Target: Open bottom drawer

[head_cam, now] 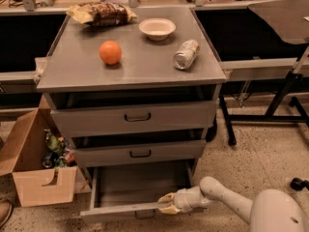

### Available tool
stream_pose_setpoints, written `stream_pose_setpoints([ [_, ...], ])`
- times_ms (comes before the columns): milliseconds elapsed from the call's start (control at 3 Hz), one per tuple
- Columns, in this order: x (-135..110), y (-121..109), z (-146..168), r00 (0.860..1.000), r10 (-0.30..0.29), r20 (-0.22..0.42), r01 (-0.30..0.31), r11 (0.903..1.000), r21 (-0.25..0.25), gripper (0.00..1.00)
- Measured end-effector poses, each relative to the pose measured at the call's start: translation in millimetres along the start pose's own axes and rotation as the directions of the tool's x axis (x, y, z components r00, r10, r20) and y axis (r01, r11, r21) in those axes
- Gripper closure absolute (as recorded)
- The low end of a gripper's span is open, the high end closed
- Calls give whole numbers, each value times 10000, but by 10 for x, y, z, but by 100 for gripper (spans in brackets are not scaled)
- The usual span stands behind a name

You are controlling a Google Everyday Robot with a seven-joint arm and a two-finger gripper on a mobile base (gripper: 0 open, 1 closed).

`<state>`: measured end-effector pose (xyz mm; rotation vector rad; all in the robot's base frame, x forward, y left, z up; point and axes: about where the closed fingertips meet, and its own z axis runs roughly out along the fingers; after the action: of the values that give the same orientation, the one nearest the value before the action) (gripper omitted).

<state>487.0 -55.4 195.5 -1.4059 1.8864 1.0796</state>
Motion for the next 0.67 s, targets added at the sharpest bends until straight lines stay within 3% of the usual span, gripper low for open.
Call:
stream_pose_setpoints([
  [667, 0, 0, 1, 10000, 0, 0, 0, 10000, -1, 13],
])
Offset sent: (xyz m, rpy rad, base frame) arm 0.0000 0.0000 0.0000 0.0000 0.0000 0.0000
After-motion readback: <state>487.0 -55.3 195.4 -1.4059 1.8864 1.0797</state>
